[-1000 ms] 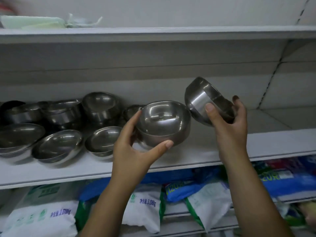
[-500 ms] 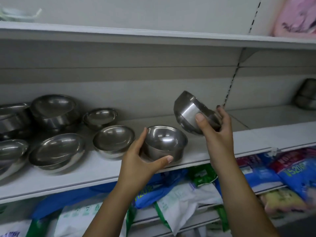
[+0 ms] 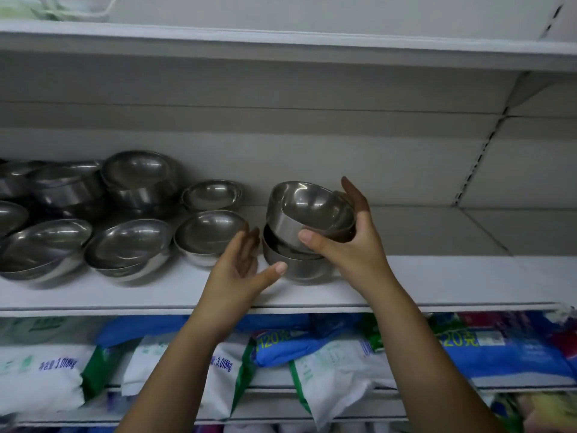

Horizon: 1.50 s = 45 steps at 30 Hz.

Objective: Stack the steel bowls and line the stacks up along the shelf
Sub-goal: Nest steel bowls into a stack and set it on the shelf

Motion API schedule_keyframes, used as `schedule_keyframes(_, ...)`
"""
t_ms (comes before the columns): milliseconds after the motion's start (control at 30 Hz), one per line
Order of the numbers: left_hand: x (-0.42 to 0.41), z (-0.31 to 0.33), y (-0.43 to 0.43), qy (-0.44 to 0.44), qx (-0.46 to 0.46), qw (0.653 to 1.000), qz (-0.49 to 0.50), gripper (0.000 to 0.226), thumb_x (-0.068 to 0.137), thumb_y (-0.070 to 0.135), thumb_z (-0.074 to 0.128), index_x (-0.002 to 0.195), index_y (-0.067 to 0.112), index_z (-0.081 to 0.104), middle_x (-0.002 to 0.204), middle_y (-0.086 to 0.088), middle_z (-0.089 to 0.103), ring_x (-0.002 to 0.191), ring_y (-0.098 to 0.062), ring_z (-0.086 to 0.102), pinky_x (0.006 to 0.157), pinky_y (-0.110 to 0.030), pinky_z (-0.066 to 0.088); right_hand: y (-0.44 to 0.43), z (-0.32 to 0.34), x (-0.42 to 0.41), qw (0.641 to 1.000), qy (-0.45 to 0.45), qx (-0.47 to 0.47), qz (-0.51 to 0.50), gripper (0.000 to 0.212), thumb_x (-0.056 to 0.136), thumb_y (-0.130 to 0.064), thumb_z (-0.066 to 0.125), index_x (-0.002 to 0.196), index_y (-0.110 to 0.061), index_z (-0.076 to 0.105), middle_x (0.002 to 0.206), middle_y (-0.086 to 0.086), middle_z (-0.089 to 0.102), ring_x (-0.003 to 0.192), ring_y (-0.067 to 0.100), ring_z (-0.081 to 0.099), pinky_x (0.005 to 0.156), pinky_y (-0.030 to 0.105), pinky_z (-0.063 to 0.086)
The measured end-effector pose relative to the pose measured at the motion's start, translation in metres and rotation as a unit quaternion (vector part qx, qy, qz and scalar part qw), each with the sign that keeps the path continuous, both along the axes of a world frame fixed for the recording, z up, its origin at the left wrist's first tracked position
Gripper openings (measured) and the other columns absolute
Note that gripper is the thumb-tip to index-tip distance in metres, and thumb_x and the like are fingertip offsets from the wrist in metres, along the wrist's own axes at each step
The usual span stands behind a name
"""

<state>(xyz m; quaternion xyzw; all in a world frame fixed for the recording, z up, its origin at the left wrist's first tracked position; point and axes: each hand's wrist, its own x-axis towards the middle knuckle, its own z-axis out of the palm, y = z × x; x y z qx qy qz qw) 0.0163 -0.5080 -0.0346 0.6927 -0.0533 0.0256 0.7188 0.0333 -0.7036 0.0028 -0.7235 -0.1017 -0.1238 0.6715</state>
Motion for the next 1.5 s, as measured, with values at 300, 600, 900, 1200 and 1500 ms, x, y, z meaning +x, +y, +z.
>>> schedule_keyframes(300, -0.003, -0.003, -0.002, 0.0, -0.067, 0.997, 0.046, 0.058, 0.09, 0.06, 0.059, 0.134, 0.021, 0.062, 0.134, 0.002, 0.068, 0.129, -0.013, 0.06, 0.115, -0.04, 0.042, 0.001, -0.019, 0.008, 0.999, 0.0, -0.04, 0.03, 0.132, 0.054, -0.042, 0.094, 0.158, -0.041, 0.012, 0.144, -0.024, 0.043, 0.129, -0.012, 0.046, 0.101, 0.007, 0.042)
schedule_keyframes(600, -0.014, -0.002, -0.017, -0.052, -0.066, 0.973, 0.214, 0.037, 0.102, 0.038, 0.052, 0.11, 0.009, 0.074, 0.108, -0.003, 0.078, 0.109, -0.014, 0.072, 0.101, -0.036, 0.055, 0.014, -0.039, 0.021, 0.996, 0.003, -0.091, -0.017, 0.151, 0.045, -0.053, 0.097, 0.154, -0.045, -0.008, 0.16, -0.01, 0.03, 0.14, 0.004, 0.04, 0.118, 0.03, 0.037)
schedule_keyframes(900, 0.004, 0.039, 0.052, -0.166, 0.068, 0.897, 0.404, 0.011, 0.098, 0.028, 0.064, 0.088, 0.025, 0.067, 0.086, 0.002, 0.072, 0.081, -0.013, 0.066, 0.076, -0.027, 0.052, 0.055, -0.041, 0.073, 0.997, 0.001, -0.04, -0.065, 0.149, 0.032, -0.055, 0.098, 0.148, -0.052, 0.006, 0.154, -0.005, 0.038, 0.139, 0.014, 0.045, 0.113, 0.04, 0.045)
schedule_keyframes(1200, 0.07, 0.063, 0.14, -0.089, 0.298, 0.88, 0.359, 0.022, 0.091, 0.022, 0.071, 0.11, 0.01, 0.073, 0.1, -0.012, 0.072, 0.093, -0.03, 0.068, 0.071, -0.024, 0.048, 0.076, -0.045, 0.092, 0.998, 0.003, 0.0, -0.058, 0.152, 0.034, -0.055, 0.097, 0.155, -0.046, 0.006, 0.158, -0.01, 0.031, 0.143, 0.014, 0.037, 0.117, 0.045, 0.039)
schedule_keyframes(1500, 0.111, 0.071, 0.18, -0.079, 0.54, 0.789, 0.283, 0.014, 0.089, 0.023, 0.073, 0.098, 0.016, 0.08, 0.103, -0.014, 0.076, 0.099, -0.035, 0.067, 0.088, -0.037, 0.047, 0.078, -0.047, 0.094, 0.998, 0.006, 0.008, -0.055, 0.145, 0.051, -0.025, 0.102, 0.157, -0.043, 0.004, 0.157, -0.009, 0.034, 0.14, 0.012, 0.04, 0.114, 0.035, 0.041)
